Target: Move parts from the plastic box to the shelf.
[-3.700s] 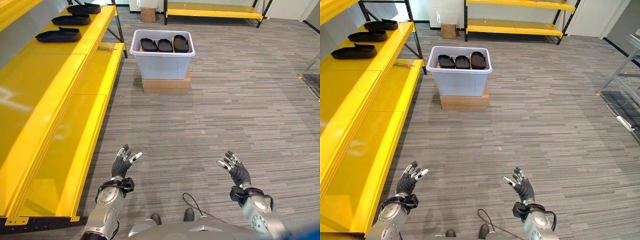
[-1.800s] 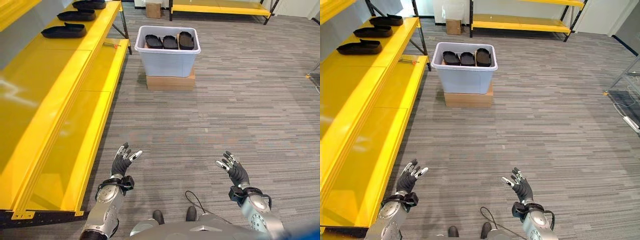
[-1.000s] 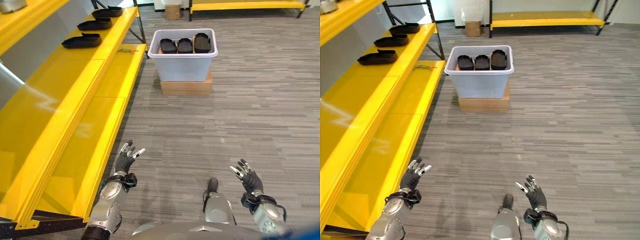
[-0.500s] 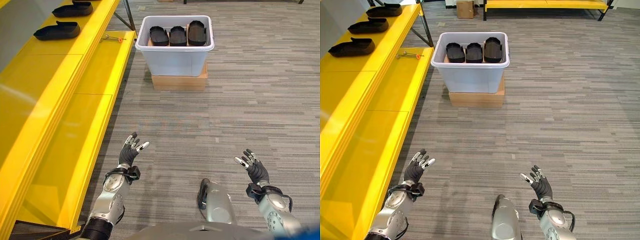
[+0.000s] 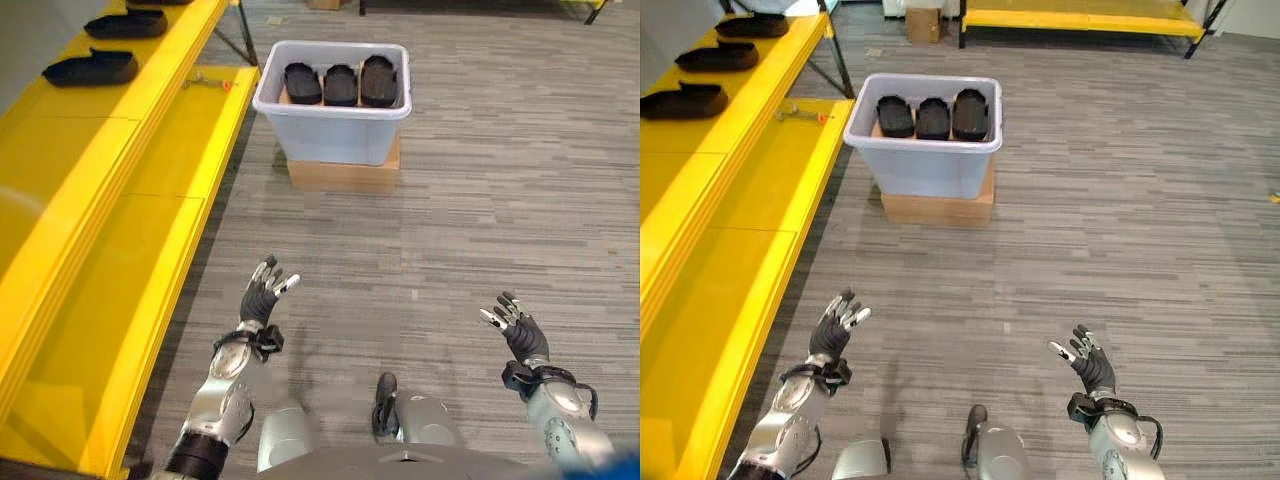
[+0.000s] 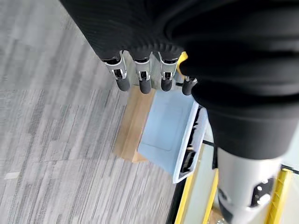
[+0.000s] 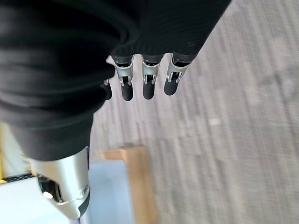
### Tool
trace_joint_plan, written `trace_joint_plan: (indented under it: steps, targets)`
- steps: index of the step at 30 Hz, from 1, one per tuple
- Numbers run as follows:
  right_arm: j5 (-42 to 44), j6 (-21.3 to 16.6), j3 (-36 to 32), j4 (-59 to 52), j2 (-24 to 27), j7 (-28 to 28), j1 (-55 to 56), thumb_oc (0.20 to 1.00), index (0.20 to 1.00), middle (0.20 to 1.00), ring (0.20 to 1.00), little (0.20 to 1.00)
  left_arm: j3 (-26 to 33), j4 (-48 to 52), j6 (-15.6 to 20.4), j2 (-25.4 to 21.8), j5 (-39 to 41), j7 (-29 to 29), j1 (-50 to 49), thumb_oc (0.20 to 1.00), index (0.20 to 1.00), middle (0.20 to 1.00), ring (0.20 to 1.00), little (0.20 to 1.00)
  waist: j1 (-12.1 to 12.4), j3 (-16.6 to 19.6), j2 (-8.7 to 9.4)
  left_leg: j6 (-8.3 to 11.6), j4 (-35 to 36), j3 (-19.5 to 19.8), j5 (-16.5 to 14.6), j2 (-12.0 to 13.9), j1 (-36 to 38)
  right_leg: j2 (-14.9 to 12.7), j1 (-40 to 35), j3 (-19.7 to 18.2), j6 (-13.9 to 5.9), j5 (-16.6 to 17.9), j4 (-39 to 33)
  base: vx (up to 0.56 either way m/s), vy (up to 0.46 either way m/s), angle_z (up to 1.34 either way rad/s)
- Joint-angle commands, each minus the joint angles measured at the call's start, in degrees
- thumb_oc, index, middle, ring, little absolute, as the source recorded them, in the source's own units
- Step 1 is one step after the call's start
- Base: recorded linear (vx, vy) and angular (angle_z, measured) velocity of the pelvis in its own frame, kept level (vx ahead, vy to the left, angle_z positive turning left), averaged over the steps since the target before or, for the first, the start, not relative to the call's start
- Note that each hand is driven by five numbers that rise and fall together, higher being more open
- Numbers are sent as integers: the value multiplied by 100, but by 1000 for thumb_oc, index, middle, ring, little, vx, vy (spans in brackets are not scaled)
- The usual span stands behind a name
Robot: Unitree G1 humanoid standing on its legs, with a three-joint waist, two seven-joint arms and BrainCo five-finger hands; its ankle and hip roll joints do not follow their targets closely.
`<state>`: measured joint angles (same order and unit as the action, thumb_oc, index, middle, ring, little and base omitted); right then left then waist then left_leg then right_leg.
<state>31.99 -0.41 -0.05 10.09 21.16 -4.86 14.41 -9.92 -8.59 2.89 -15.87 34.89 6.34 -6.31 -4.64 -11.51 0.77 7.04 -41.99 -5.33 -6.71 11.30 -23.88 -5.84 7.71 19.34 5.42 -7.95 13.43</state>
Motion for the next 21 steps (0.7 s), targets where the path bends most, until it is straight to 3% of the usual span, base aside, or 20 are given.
trace_joint_plan:
  steps: [1,2,4,5,7,8,13,15,17,21]
  targets:
    - [-23,-296,45,-254,87,-23,-235,1000,1000,1000,1000,1000,66,433,223,-248,-21,-32,-138,1000,1000,1000,1000,1000,209,-364,119,-235,1677,-308,958,5,504,36,-368,-624,-495,-148,38,282,65,-38]
    - [-23,-296,45,-254,87,-23,-235,1000,1000,1000,1000,1000,66,433,223,-248,-21,-32,-137,1000,1000,1000,1000,1000,209,-366,120,-236,1679,-309,959,5,508,35,-370,-625,-495,-148,38,224,115,-51]
    - [-158,-291,149,-145,65,-17,-231,1000,1000,1000,1000,1000,140,478,227,-190,-65,16,-203,1000,1000,1000,1000,1000,309,-372,-37,16,3154,-55,1765,438,566,83,-716,-772,-636,-328,43,390,213,-40]
    - [-182,-260,158,-131,60,-2,-216,1000,1000,1000,1000,1000,166,467,230,-167,-60,15,-208,1000,1000,1000,1000,1000,312,-335,-70,61,3377,-109,1858,508,680,63,-783,-786,-680,-372,67,425,219,-41]
    - [-187,-201,185,-120,4,65,-188,1000,1000,1000,1000,1000,200,462,231,-134,8,-16,-217,1000,1000,1000,1000,1000,302,-270,-97,38,3604,-318,1746,546,1018,60,-837,-814,-723,-435,133,223,110,-45]
    - [-228,-207,212,-105,-24,110,-156,1000,1000,1000,1000,1000,172,472,232,-158,-74,-15,-208,1000,1000,1000,1000,1000,342,-205,-99,4,3500,-179,1699,438,1042,1,-937,-822,-781,-406,129,290,151,-50]
    - [-235,-101,186,-208,-156,231,-37,1000,1000,1000,1000,1000,134,483,225,-283,-79,-93,-140,1000,1000,1000,1000,1000,310,16,-17,-163,3060,-490,1294,-3,890,-366,-1231,-848,-980,-436,-36,266,160,-19]
    - [-276,-98,190,-222,-150,231,-56,1000,1000,1000,1000,1000,122,502,223,-304,-78,-85,-124,1000,1000,1000,1000,1000,314,49,-4,-199,2972,-521,1218,-69,835,-432,-1271,-839,-1022,-403,-110,156,114,10]
    - [-289,-99,176,-275,-165,250,-105,1000,1000,1000,1000,1000,131,521,216,-341,-57,-62,-117,1000,1000,1000,1000,1000,325,192,65,-313,2600,-629,891,-260,599,-638,-1380,-767,-1156,-301,-342,276,181,10]
    - [-409,-112,246,-311,-145,259,-190,1000,1000,1000,1000,1000,184,506,235,-363,-39,-14,-157,1000,1000,1000,1000,1000,379,247,106,-419,2342,-635,627,-385,456,-763,-1419,-797,-1256,-93,-479,123,75,-3]
